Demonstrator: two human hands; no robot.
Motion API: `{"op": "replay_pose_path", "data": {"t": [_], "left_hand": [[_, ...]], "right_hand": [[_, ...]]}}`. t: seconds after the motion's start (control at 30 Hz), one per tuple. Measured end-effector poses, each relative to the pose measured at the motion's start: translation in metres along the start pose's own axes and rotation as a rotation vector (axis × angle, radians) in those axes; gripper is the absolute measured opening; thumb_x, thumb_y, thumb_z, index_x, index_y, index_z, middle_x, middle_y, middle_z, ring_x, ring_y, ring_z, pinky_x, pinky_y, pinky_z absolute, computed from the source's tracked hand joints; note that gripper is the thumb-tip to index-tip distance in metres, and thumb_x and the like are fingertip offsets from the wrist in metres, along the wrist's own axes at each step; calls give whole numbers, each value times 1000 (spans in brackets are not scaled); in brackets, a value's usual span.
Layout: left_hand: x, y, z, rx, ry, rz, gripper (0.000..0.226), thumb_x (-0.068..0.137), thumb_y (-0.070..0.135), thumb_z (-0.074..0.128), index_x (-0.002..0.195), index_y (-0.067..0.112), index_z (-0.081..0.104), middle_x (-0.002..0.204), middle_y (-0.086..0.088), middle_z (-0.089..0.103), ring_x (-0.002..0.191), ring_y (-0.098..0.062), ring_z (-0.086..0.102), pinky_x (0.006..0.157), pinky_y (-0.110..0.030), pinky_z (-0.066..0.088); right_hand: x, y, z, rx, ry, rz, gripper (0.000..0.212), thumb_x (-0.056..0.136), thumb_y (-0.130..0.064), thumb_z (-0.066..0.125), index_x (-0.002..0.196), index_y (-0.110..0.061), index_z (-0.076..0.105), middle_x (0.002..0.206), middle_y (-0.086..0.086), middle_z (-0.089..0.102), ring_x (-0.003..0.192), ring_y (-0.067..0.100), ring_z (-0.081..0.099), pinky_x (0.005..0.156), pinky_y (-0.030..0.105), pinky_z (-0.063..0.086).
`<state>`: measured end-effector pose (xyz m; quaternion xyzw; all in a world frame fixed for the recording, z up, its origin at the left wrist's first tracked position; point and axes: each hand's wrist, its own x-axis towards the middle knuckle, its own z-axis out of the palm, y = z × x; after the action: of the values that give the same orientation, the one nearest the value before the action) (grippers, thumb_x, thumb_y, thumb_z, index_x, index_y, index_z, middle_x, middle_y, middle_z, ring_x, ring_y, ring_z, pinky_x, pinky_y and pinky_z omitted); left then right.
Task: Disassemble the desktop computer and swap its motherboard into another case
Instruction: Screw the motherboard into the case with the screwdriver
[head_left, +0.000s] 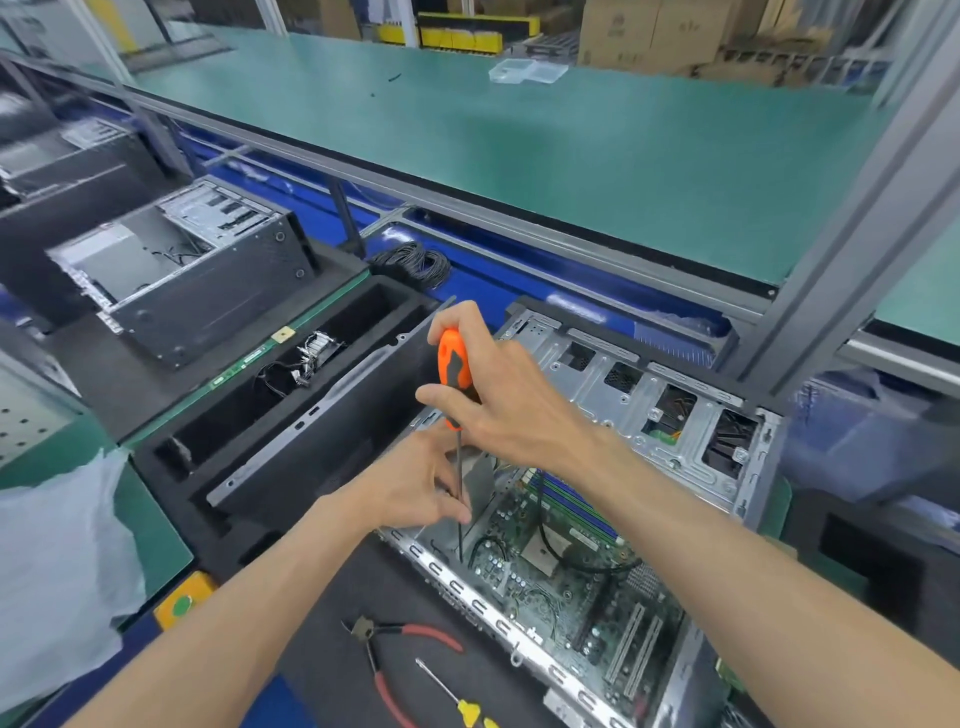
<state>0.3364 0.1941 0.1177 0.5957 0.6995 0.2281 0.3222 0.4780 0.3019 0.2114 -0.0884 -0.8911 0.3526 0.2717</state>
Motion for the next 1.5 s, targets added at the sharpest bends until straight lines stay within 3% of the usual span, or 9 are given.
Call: {"op": "replay_pose_path", "data": {"t": [0.2,0.57,0.77,0.87,0.93,1.1,1.33,1.4,1.5], "left_hand": [[-2,4,-1,85,-19,-18,12,70,28,85,72,20,77,110,19,65,104,8,55,83,-14,43],[-2,4,-1,94,-44,-33,11,70,27,86,68,19,79,90,39,62,94,3,61,84,-30,52],[-3,1,-2,140,-77,-9,3,68,37,79,66,35,77,86,33,60,102,17,50,80,-7,40],[-6,-3,-2,157,-83,-32,9,69,40,80,64,45,73,94,44,58,104,20,47,76,-1,39],[-9,-6,0,170,-79,-80,9,68,44,79,67,48,72,91,35,60,97,17,50,73,-6,40],[-13,-7,6,219,-44,-63,7,70,45,76,74,41,73,94,33,59,101,18,47,79,-11,39],[-22,-3,10,236,-33,-38,10,77,40,74,76,31,78,96,16,72,103,8,54,89,-31,50],[-23,-1,12,211,-29,-6,6,78,36,72,81,36,77,109,24,70,119,7,50,100,-26,45],[-22,2,11,249,-26,56,32,79,32,71,84,63,63,121,29,65,130,15,35,102,-8,28]], "right_hand": [[-2,-1,2,-4,12,3,35,94,-27,64,112,-25,33,63,12,43,55,21,41,53,19,31],[-2,-7,4,-22,-11,7,35,94,-27,64,111,-23,34,64,11,42,54,21,41,52,20,33],[7,-16,-3,-242,-63,-25,44,89,-46,70,97,-26,31,59,1,49,53,22,45,55,39,47],[12,-27,-5,-440,-58,-79,46,91,-55,64,87,-24,30,56,-3,44,50,17,39,49,33,36],[12,-35,-4,-462,-63,-108,42,93,-51,61,82,-20,35,56,-3,41,50,17,38,48,30,27],[15,-44,-9,-369,-182,-88,26,91,-29,63,80,-15,44,59,-1,44,57,22,45,59,44,50],[17,-56,-25,-117,-453,-115,18,76,-4,63,71,-19,55,60,-4,52,58,14,48,56,28,43],[17,-57,-25,-214,-422,-82,17,83,-21,66,73,-22,52,61,-6,50,57,10,47,56,32,43],[18,-57,-17,-610,-274,-34,36,97,-53,49,80,-22,42,66,-3,40,57,18,39,51,34,29]]}}
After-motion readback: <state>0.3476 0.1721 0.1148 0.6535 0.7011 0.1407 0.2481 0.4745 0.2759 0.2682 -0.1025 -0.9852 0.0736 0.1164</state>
